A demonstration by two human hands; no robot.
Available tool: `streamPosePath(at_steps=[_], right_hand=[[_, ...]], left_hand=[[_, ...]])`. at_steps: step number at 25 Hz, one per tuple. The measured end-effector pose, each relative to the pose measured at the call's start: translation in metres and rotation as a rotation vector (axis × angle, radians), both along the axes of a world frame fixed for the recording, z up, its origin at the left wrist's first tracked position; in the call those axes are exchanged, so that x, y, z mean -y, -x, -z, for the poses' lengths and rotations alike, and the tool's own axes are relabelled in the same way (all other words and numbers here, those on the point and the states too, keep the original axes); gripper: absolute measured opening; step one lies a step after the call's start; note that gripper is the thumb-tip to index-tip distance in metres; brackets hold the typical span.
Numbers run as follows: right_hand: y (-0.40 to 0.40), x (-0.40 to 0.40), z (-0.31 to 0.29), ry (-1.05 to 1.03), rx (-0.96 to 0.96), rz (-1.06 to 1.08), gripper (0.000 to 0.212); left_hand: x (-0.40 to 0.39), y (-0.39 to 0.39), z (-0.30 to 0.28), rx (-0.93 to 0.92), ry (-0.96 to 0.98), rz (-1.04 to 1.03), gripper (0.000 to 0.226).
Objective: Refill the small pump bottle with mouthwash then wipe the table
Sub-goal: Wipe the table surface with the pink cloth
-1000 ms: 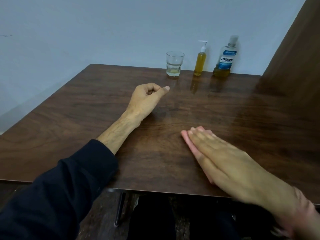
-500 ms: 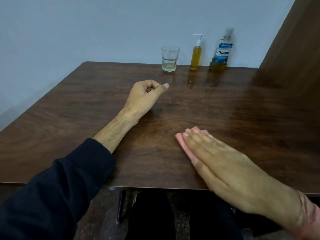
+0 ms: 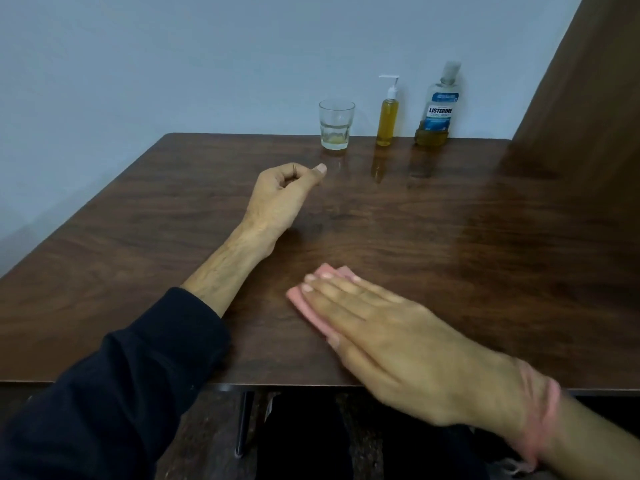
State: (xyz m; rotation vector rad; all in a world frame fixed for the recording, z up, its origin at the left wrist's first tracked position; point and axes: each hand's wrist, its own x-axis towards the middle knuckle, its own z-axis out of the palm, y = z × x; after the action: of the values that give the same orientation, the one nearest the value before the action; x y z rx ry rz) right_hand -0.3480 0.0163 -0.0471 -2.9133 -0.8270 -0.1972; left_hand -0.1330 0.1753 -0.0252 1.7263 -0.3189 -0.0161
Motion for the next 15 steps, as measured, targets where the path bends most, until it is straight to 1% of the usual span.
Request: streamPosePath(at_steps=[1, 4, 6, 7, 9, 13, 14, 15], right_hand=[[-0.009, 0.017, -0.003, 0.031, -0.015, 0.038, 0.063], [-0.068, 0.058, -0.022, 0.104, -0.212, 0.29, 0.06], [-0.106, 0.057, -0.032, 0.087, -0.264, 0.421, 0.061], [-0.117, 0.049, -0.031, 0.07, -0.254, 0.437, 0.062], [-0.115, 0.027, -0.022, 0.049, -0.227, 0.362, 0.062], [-0.048, 0.022, 0.005, 0.018, -0.019, -0.076, 0.062], [-0.042, 0.034, 0.008, 0.013, -0.02, -0.117, 0.062], [-0.044, 0.05, 0.008, 0.03, -0.03, -0.101, 0.062]], left_hand=[[-0.001, 0.0, -0.001, -0.003, 0.01, -0.001, 0.04], [-0.002, 0.003, -0.004, -0.013, 0.014, -0.006, 0.041], [-0.001, 0.005, -0.005, -0.01, -0.012, -0.014, 0.04], [-0.001, 0.006, -0.006, -0.006, -0.026, -0.017, 0.038], [-0.002, 0.005, -0.006, 0.003, -0.026, -0.022, 0.036], [-0.001, 0.0, -0.002, -0.009, 0.017, -0.031, 0.041], [0.0, -0.001, 0.0, -0.017, 0.032, -0.031, 0.043], [0.001, -0.001, 0.002, -0.024, 0.037, -0.031, 0.044]])
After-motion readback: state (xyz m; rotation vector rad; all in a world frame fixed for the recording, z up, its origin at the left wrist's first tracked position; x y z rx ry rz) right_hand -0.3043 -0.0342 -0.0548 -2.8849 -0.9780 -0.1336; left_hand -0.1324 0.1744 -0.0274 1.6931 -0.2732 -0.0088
